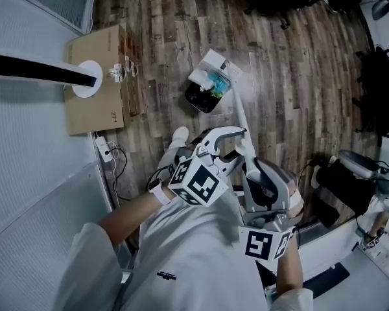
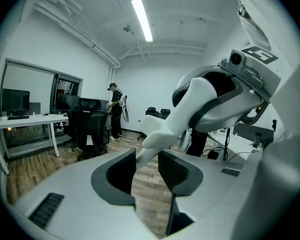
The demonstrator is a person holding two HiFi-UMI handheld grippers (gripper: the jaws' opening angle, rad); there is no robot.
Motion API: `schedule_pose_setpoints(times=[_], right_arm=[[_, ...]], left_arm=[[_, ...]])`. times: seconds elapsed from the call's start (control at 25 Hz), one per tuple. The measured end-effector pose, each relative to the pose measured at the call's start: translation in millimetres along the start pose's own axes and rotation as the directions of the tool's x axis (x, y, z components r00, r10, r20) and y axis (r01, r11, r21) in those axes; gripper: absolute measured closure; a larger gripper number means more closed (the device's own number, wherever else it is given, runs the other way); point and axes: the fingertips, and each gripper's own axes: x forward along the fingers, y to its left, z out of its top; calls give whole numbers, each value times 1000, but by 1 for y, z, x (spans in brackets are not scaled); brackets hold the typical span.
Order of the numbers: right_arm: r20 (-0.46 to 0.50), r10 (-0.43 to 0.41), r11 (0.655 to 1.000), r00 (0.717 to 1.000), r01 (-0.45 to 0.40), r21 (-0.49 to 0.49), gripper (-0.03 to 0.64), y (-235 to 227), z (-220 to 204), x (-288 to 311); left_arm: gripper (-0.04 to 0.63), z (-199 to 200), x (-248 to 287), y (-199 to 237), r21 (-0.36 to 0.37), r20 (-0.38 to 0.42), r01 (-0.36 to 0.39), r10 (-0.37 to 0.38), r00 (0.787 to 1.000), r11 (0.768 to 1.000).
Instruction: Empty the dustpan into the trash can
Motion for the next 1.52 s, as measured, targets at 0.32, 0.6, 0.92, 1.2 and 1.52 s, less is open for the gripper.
schedule_pose_setpoints(times=[0.32,0.6,0.92,1.2,1.52], right_arm=[[12,12,1000,1000,-11,-13,494,2,0,0],[19,43,999,999,-43,-23,492,9,2,5],[26,60,998,998,-59,-29,492,11,7,6],[37,60,997,998,-58,-42,494,13,8,12],[34,36,999,999,-37,23,492,10,4,22]], left_arm=[[456,-1,-3,2,-26,6,-23,23,1000,999],[454,-9,-7,3,-44,-22,-22,21,1000,999],[454,-9,-13,7,-51,-15,-36,36,999,998],[454,-12,-16,14,-54,-13,-59,58,998,997],[456,-20,-11,19,-45,-46,-58,56,997,997]])
